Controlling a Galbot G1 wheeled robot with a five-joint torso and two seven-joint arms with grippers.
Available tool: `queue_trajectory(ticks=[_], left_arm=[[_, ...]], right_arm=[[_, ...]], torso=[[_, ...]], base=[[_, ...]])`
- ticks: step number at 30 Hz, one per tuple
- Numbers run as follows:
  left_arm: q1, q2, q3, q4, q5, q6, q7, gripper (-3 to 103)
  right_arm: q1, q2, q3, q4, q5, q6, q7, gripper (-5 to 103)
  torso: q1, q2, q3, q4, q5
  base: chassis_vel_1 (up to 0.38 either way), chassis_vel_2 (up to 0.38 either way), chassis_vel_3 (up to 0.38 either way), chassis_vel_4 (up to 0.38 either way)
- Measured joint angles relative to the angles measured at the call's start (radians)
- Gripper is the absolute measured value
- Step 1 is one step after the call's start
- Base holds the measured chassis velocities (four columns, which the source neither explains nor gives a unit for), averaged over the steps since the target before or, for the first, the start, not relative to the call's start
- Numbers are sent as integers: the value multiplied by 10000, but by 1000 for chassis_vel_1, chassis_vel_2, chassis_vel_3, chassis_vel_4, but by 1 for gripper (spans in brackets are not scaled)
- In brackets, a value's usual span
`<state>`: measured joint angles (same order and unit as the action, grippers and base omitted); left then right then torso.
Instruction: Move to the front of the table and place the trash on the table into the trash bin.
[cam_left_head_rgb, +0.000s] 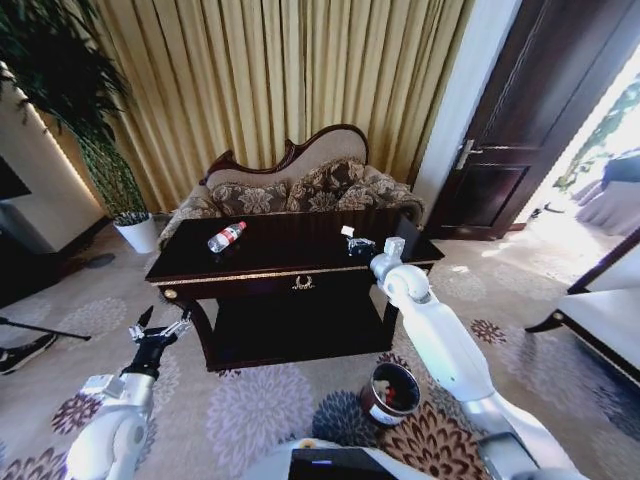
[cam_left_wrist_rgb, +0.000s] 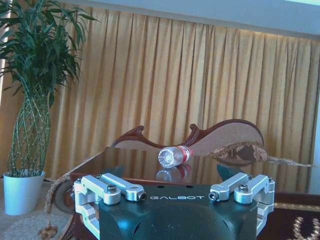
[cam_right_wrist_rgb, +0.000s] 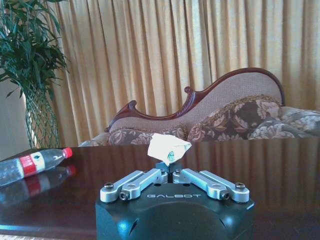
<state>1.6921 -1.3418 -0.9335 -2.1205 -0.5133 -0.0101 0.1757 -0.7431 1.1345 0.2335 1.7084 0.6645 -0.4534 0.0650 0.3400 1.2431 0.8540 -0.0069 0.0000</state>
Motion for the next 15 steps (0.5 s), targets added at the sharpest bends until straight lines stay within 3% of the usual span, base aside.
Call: queue_trajectory(ticks=[15], left_arm=[[73,16,23,99,-22,-153,185,100]], right_arm=[[-633,-14,415,314,-162,191,-56,0]], torso=[[5,-3,3,-1,1]], base=[[112,-116,-109,120]])
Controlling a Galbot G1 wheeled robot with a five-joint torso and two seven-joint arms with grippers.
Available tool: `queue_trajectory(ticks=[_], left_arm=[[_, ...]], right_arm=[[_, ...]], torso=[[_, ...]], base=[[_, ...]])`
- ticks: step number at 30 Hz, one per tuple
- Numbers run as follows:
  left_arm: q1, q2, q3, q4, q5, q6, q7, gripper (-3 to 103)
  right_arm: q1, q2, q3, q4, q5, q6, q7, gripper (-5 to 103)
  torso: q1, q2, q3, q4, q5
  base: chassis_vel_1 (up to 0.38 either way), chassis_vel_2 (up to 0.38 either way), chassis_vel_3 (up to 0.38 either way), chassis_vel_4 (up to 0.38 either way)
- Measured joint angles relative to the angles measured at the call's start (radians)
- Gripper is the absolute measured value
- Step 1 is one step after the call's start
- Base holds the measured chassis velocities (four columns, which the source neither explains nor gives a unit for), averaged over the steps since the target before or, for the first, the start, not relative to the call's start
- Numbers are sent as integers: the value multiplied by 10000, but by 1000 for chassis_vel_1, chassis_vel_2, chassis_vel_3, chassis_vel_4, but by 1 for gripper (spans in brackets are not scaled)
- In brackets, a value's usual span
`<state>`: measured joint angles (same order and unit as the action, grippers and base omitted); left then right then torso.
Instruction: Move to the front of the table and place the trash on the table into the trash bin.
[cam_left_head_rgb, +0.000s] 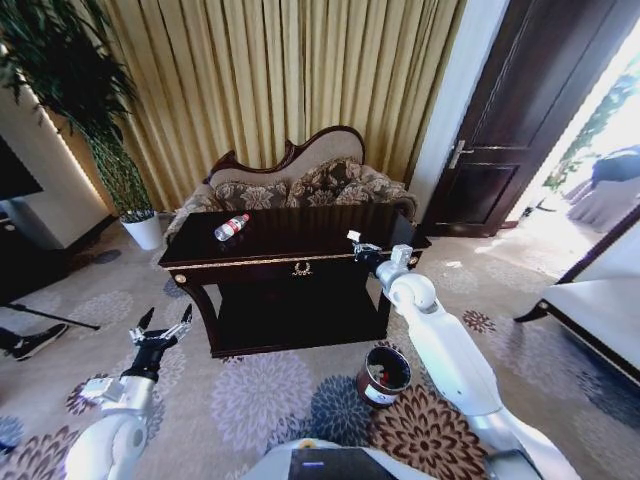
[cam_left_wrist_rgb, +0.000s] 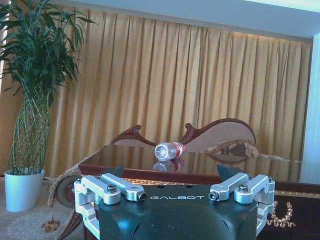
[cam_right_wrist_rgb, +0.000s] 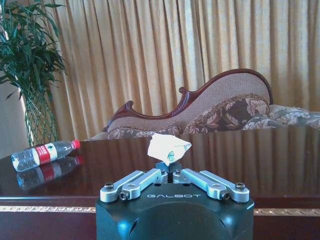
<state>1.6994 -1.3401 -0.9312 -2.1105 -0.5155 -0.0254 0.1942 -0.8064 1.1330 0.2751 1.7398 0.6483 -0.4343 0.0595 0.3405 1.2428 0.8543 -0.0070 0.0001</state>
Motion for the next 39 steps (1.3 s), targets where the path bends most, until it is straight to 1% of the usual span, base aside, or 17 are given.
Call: queue_trajectory(ticks=[9,15,21,23,27,35,38,39], left_arm=[[-65,34,35,31,-12,-15,11,100],[-78,23,53,53,-13,-14,12,100],[-76,6,67,99,20,-13,27,100],[-65,3,75,103,33,-16,28,100],[-30,13,67,99,33,-17,29,100],[35,79,-17,53,-43,-82,26,100],[50,115,-57,46,-114,-109,26,100],[50,115,-57,46,-114,-109,26,100]], right_arm=[[-236,31,231,62,-62,96,-49,0],[-405,81,412,24,-236,230,-289,0],[-484,174,511,-75,-296,524,-498,0],[-552,249,604,-166,-485,766,-760,0],[-652,322,706,-193,-525,939,-879,0],[-1239,723,1258,-162,-591,1331,-865,0],[-1535,909,1424,-324,-1057,1681,-745,0],[-1535,909,1424,-324,-1057,1681,-745,0]], torso=[[1,-1,0,0,0],[1,0,0,0,1],[1,-1,0,1,0],[-1,0,-1,0,0],[-3,1,-2,1,0],[2,-2,1,-1,-1],[0,-1,0,0,0],[0,-1,0,0,0]], base=[[87,-82,-86,77],[98,-99,-99,109],[100,-90,-106,82],[59,-67,-78,51],[11,-15,-15,12],[0,0,0,0],[0,0,0,0],[0,0,0,0]])
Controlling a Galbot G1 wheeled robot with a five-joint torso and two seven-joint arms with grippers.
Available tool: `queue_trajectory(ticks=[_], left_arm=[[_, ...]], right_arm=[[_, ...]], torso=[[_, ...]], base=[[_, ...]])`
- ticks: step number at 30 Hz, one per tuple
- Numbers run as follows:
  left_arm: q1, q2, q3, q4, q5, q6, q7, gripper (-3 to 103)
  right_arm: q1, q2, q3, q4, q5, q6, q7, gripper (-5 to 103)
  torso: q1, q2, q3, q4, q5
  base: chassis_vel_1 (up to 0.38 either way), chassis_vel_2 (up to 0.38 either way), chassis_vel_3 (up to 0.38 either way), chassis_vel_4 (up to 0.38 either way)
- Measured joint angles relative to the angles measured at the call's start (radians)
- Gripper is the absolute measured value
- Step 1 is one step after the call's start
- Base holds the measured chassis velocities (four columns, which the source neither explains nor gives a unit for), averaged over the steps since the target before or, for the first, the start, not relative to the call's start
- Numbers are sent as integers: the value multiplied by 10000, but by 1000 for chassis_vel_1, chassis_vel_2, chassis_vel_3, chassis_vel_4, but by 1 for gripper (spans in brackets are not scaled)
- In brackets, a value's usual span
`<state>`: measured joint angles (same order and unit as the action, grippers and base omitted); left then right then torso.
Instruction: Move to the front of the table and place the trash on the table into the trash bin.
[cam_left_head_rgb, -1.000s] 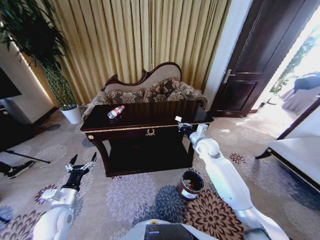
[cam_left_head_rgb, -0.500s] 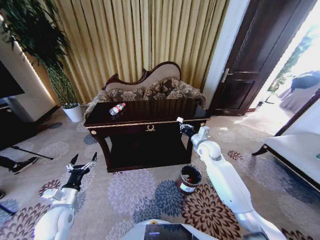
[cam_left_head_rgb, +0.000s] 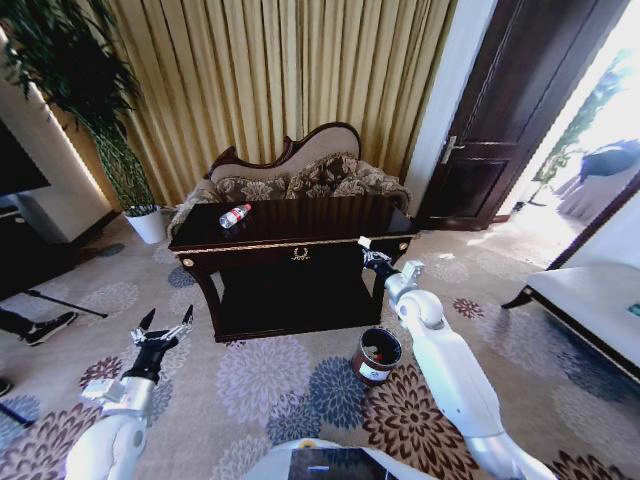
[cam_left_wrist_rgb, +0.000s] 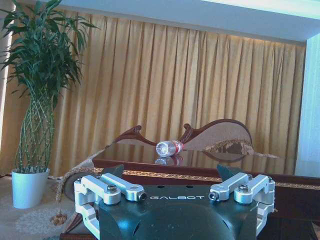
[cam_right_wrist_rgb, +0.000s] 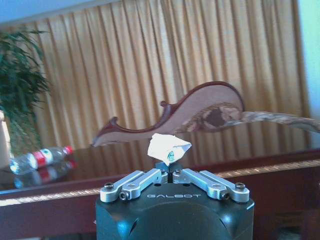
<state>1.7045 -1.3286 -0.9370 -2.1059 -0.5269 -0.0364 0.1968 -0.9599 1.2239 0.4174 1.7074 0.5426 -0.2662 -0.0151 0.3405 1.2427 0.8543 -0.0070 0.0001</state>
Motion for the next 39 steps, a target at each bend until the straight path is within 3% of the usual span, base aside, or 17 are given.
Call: queue_trajectory(ticks=[7,15,18,25,39], left_arm=[[49,42,-33,5,-40,-93,14,100],[122,87,-72,53,-61,-219,15,100],[105,85,-72,54,-63,-219,-6,100],[49,40,-16,56,-50,-150,-42,100],[75,77,-99,79,-65,-115,-91,100]], right_arm=[[-306,198,101,-933,-1228,581,11,0],[188,577,-74,-4290,-2859,1785,-348,0],[332,639,-106,-4797,-3077,1937,-350,0],[1405,908,-243,-8074,-4467,2794,-353,0],[2583,1282,-365,-11538,-5702,3189,64,0]], torso=[[0,0,0,-1,0],[0,0,1,0,1],[0,0,0,0,0],[0,0,0,1,1],[0,1,1,-3,2]], base=[[0,0,0,0],[0,0,0,0],[0,0,0,0],[0,0,0,0],[0,0,0,0]])
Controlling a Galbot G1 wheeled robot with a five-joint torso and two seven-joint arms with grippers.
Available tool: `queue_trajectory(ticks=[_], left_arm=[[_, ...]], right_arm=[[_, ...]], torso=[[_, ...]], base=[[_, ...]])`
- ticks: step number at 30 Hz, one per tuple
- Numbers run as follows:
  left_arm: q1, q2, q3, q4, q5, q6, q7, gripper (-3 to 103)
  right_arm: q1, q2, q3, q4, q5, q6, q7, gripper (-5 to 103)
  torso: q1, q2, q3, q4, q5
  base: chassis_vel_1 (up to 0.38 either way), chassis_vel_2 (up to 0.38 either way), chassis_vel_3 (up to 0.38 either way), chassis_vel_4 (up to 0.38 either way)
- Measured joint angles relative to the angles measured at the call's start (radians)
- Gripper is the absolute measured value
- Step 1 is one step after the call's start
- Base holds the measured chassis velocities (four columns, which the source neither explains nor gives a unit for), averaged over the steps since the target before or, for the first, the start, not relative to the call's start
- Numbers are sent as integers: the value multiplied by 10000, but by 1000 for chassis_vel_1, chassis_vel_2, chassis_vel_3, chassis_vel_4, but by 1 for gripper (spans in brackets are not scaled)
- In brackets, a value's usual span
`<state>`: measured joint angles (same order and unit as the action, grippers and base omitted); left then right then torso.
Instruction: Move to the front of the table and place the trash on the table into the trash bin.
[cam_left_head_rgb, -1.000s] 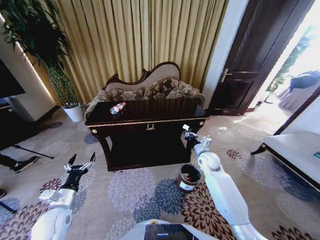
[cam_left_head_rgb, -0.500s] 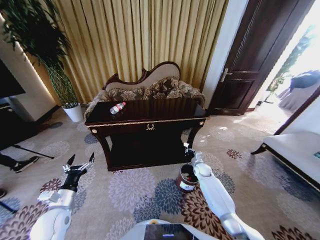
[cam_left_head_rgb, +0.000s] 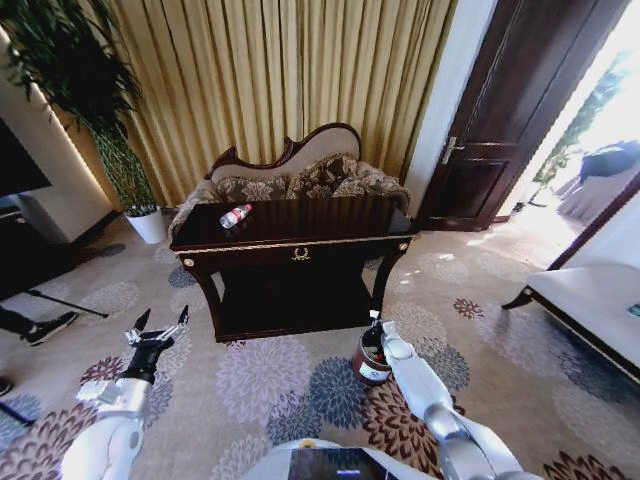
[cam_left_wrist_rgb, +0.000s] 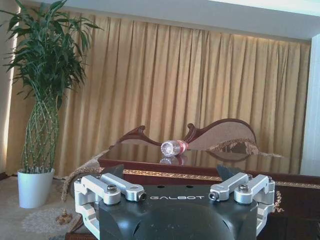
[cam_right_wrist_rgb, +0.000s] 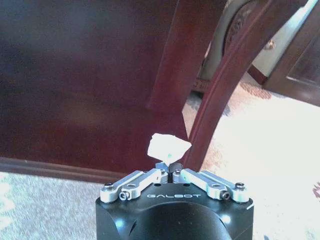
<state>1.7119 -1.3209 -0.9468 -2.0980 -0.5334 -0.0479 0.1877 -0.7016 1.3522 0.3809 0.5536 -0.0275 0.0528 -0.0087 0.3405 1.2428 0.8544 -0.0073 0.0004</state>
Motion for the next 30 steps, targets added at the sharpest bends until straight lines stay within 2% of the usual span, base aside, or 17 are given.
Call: queue_trajectory(ticks=[3,9,17,19,20,23,25,29,30], left_arm=[[24,-4,-6,0,-3,0,-2,100],[35,34,-68,-46,-136,0,-11,100],[64,58,-105,-52,-203,-1,-1,100],[76,51,-106,-48,-204,-4,17,100],[76,51,-106,-48,-204,-4,17,100],[66,48,-65,-25,-204,-9,44,100],[59,45,-54,-24,-203,-9,47,100],[44,47,-27,-56,-199,-10,56,100],[44,47,-27,-56,-199,-10,56,100]], right_arm=[[185,42,1,-167,-19,-125,113,0],[372,-19,29,-207,-212,-845,474,0],[302,-155,52,-108,-345,-1273,749,-1],[233,-208,52,-33,-354,-1315,786,10],[233,-208,52,-33,-354,-1315,786,10],[223,-225,51,12,-360,-1320,859,27],[220,-228,50,27,-366,-1319,864,27],[202,-215,46,76,-404,-1320,884,48],[202,-215,46,76,-404,-1320,884,48]], torso=[[0,0,-1,8,-2],[0,0,-1,4,-2],[0,0,0,4,-1],[0,0,-1,2,-3],[0,0,-1,2,-3],[0,1,-1,4,-1],[0,1,0,4,-1],[0,1,-1,3,-2],[0,1,-1,3,-2]], base=[[0,0,0,0],[0,0,0,0],[0,0,0,0],[0,0,0,0],[0,0,0,0],[0,0,0,0],[0,0,0,0],[0,0,0,0],[0,0,0,0]])
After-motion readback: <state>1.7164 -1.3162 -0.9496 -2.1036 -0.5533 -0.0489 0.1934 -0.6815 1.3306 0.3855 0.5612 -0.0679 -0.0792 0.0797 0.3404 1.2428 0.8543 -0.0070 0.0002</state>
